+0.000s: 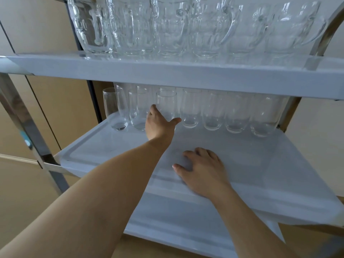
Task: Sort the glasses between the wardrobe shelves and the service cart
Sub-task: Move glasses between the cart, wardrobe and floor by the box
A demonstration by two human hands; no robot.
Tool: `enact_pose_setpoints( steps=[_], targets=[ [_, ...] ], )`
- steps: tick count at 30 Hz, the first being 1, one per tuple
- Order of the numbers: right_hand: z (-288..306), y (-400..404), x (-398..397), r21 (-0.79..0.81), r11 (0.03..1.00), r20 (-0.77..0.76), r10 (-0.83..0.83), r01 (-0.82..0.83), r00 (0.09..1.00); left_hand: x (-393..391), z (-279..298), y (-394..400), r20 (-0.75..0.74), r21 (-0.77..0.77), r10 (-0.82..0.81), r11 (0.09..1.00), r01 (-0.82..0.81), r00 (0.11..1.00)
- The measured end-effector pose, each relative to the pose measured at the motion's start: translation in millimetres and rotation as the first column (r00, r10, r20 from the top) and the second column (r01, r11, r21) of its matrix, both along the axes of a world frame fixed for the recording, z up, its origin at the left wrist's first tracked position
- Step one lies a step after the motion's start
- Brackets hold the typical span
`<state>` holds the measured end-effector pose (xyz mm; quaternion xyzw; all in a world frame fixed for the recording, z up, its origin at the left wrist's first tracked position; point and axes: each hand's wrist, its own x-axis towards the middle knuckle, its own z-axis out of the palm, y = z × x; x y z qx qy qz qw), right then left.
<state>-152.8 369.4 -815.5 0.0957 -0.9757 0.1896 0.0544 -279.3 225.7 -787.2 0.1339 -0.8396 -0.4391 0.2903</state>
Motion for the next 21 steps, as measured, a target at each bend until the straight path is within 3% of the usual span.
enact_pose_setpoints(
  steps=[6,9,12,18,21],
  targets=[
    [-2.1,-0.1,-1.5,0.008,1.0,-0.005,0.001,-0.001,1.0,19.2,-4.4,-7.0,0.045,-0.033,-0.001,0.999,0.002,0.999],
    [-0.6,-1.5,0.7,0.05,0.999,-0.011,-0.004,0.005,1.0,42.3,-9.0,-14.4,0.082,-0.155,-0.047,0.986,0.059,0.996],
    [8.2,-1.6,8.0,0.103,0.994,0.026,-0.025,0.022,0.999,72.2,-4.7,-20.5,0.219,-0.281,-0.121,0.943,0.181,0.968],
    [56.9,9.5,49.8,0.211,0.974,0.271,-0.139,0.082,0.953,139.0,39.0,-43.3,0.573,-0.465,-0.194,0.722,0.512,0.796],
    [101.4,16.8,83.4,0.233,0.971,0.419,-0.156,0.06,0.895,175.8,84.2,-44.2,0.681,-0.434,-0.167,0.693,0.576,0.713]
  ],
)
